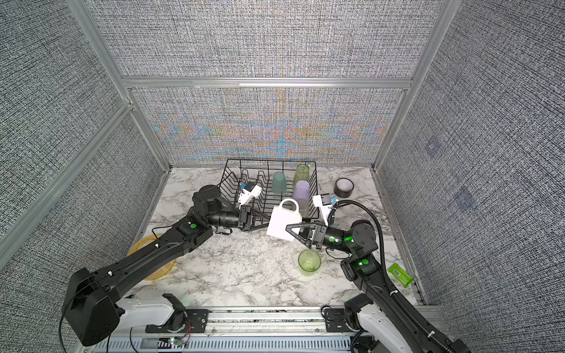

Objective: Load cups into a dish rack
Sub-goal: Pick up the cup from the bottom-center of the table.

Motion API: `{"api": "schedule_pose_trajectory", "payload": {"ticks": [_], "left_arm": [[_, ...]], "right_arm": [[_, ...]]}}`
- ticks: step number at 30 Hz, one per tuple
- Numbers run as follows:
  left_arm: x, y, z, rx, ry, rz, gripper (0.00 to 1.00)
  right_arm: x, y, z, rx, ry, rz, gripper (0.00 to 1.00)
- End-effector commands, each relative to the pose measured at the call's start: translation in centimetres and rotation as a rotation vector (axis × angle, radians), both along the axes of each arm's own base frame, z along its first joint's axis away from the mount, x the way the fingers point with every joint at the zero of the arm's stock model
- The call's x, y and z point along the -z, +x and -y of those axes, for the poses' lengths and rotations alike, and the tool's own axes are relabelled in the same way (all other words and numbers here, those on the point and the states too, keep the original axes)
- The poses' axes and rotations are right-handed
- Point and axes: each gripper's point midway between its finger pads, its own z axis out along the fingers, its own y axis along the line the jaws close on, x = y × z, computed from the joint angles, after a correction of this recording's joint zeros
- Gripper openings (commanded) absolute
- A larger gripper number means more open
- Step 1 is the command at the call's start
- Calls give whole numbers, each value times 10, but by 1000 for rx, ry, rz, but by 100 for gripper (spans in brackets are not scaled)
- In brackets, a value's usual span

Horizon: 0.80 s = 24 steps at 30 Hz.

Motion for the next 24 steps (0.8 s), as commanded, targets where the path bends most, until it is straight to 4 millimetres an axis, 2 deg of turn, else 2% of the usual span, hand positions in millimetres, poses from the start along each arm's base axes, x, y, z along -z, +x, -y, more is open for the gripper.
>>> {"api": "schedule_pose_trajectory", "payload": {"ticks": [1, 9, 19, 20, 24], "left_arm": [[-14, 4, 2, -8, -52, 43, 0], [-11, 5, 3, -8, -52, 22, 0], [-6, 4, 3, -4, -37, 16, 0], [-4, 4, 2, -6, -29, 16, 4], [4, 5, 1, -15, 7, 6, 33]], "right_arm": [[-8, 0, 3, 35, 38, 60, 99], [-8, -5, -1, 25, 49, 102, 98], [-7, 1, -3, 35, 60, 91, 84], [-6, 3, -3, 39, 60, 88, 83], [3, 12, -4, 71, 40, 55, 81]]}}
